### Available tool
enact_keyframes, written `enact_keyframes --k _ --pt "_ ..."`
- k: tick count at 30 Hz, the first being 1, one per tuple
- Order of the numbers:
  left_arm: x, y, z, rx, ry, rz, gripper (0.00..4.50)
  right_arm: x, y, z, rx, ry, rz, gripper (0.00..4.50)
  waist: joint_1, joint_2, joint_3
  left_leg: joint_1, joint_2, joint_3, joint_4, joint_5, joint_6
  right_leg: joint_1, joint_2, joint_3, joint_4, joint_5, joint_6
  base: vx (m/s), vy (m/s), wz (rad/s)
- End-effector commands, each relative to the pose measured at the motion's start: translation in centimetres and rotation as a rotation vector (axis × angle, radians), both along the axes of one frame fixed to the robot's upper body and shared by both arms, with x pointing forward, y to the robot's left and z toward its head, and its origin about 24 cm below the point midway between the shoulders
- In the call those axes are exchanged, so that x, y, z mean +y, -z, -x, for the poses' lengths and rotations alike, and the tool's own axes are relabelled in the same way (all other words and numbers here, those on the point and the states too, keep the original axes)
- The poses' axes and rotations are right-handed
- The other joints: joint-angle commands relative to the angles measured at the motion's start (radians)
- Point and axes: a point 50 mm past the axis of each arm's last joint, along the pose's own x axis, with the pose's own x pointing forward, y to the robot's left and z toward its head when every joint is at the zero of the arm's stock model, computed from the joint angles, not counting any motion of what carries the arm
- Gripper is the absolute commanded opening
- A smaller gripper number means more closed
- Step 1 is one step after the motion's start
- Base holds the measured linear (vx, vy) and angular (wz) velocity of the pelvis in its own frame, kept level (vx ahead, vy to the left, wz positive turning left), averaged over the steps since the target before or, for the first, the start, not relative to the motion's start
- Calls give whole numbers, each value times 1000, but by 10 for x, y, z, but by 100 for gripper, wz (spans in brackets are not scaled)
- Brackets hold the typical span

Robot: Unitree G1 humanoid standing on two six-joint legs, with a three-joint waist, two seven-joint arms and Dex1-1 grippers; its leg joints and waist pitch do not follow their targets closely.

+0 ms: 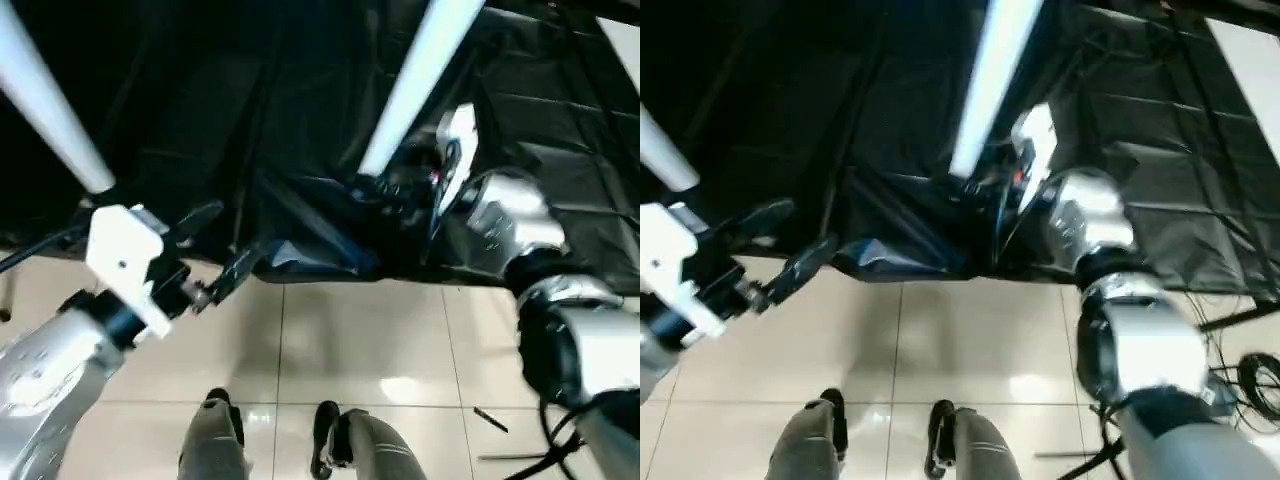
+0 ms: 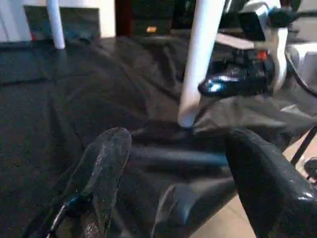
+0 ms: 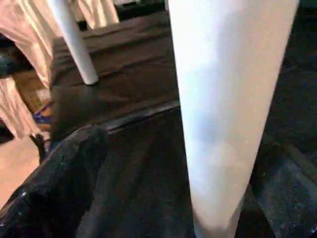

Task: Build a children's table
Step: Flip table

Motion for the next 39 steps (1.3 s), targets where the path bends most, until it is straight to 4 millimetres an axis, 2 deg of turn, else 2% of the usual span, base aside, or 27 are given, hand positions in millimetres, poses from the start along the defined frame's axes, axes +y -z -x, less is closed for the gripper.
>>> enact_keyframes --k 1,2,4,6,8,9,10,11,15,17,18,20,21,23,24,26,27,28,29,30,31,32,33,34,36,37,39 --pt "-3 3 -1 2 18 -3 354 2 4 4 -10 -19 -18 447 2 30 -130 43 46 -16 -51 33 130 77 -102 71 -51 131 -360 0 0 0" --pt "-3 4 -3 0 16 -1 354 7 7 6 -12 -22 -35 447 0 29 -136 44 45 -15 -50 34 125 78 -101 72 -51 136 -359 0 0 0" --pt "-2 7 -10 -2 1 2 354 17 12 9 -18 14 -73 447 0 37 -149 46 43 -16 -49 40 120 80 -98 72 -46 149 -353 0 0 0" --pt "-2 8 -12 0 -9 2 354 20 13 8 -19 46 -87 447 -3 33 -149 44 43 -15 -49 39 115 78 -98 73 -45 147 -350 0 0 0" --pt "0 11 -18 3 -30 3 354 29 14 7 -19 129 -135 447 -1 39 -157 47 41 -12 -49 21 96 78 -99 76 -46 123 -345 0 0 0" --pt "1 12 -20 6 -38 7 354 32 14 7 -30 163 -139 447 0 47 -160 49 41 -11 -48 14 88 76 -99 77 -46 116 -343 0 0 0" --pt "2 13 -23 4 -56 8 354 33 14 5 -44 234 -150 447 0 43 -161 52 41 -8 -50 -7 76 74 -97 77 -49 95 -338 0 0 0" --pt "2 13 -26 3 -65 10 354 34 15 5 -43 269 -159 447 4 48 -165 52 40 -7 -51 -20 60 75 -98 78 -51 74 -331 0 0 0" --pt "2 15 -31 -1 -94 -6 354 31 18 7 -55 306 -154 447 9 51 -174 54 39 -5 -53 -52 40 74 -93 79 -53 53 -306 0 0 0" --pt "3 18 -32 7 -108 20 354 26 23 17 -97 285 -119 447 15 48 -185 53 38 -5 -51 -40 38 76 -88 79 -51 82 -287 0 0 0" --pt "3 18 -32 7 -109 23 354 26 23 18 -99 284 -121 447 18 48 -184 52 37 -4 -52 -43 39 75 -87 80 -53 87 -278 0 0 0" --pt "4 20 -34 9 -145 65 354 12 20 24 -140 343 -149 447 23 47 -201 53 38 -5 -52 -62 39 78 -88 80 -54 72 -271 0 0 0" --pt "4 20 -34 9 -145 65 354 12 20 24 -140 343 -149 447 24 45 -203 52 38 -5 -53 -65 37 80 -87 80 -56 64 -265 0 0 0" --pt "7 26 -37 44 -216 132 354 -6 16 31 -175 435 -197 447 28 46 -211 54 38 -4 -54 -110 18 76 -85 80 -64 0 -246 0 0 0" --pt "8 27 -38 51 -229 142 354 -8 16 31 -178 446 -202 447 28 49 -216 54 37 -5 -53 -116 12 78 -85 80 -64 -9 -241 0 0 0" --pt "7 32 -42 88 -264 164 354 -16 18 36 -196 483 -195 447 31 50 -222 54 34 -6 -55 -177 -10 74 -84 79 -78 -110 -204 0 0 0" --pt "7 32 -42 88 -264 164 354 -16 18 36 -196 483 -195 447 31 47 -221 54 33 -6 -57 -192 -16 72 -83 80 -84 -138 -190 0 0 0" --pt "5 37 -44 111 -281 165 354 -21 19 40 -199 509 -192 447 31 47 -225 53 33 -8 -59 -221 -27 72 -84 79 -90 -195 -173 0 0 0" --pt "4 39 -45 120 -286 162 354 -23 19 42 -194 523 -195 447 33 46 -223 56 33 -10 -63 -267 -38 68 -83 78 -102 -276 -141 0 0 0" --pt "4 39 -45 120 -286 162 354 -23 19 42 -194 523 -195 447 32 47 -220 62 35 -12 -66 -306 -45 63 -85 77 -107 -333 -130 0 0 0" --pt "3 46 -46 126 -347 140 354 -31 24 54 -165 584 -192 447 29 39 -226 66 33 -17 -69 -350 -57 67 -86 74 -117 -418 -107 0 0 0" --pt "3 47 -45 106 -382 139 354 -37 28 62 -139 635 -187 447 36 34 -237 66 37 -20 -69 -319 -58 71 -89 76 -118 -405 -80 0 0 0" --pt "3 47 -45 104 -385 139 354 -37 29 63 -137 640 -187 447 38 33 -241 69 38 -18 -69 -300 -56 67 -86 76 -118 -377 -73 0 0 0" --pt "5 47 -42 84 -432 150 354 -46 40 77 -56 769 -165 447 35 36 -241 69 38 -21 -74 -316 -58 62 -80 74 -119 -373 -71 0 0 0" --pt "6 48 -39 81 -460 160 354 -49 47 84 -2 826 -140 447 37 35 -252 72 38 -22 -77 -348 -71 63 -81 70 -120 -377 -60 0 0 0" --pt "8 49 -37 88 -495 170 354 -49 56 93 60 868 -101 447 33 34 -257 66 36 -26 -80 -366 -78 68 -80 68 -123 -395 -54 0 0 0" --pt "7 52 -33 100 -508 170 354 -45 64 101 100 896 -38 447 32 36 -262 70 35 -26 -80 -399 -78 63 -82 66 -128 -407 -48 0 0 0"
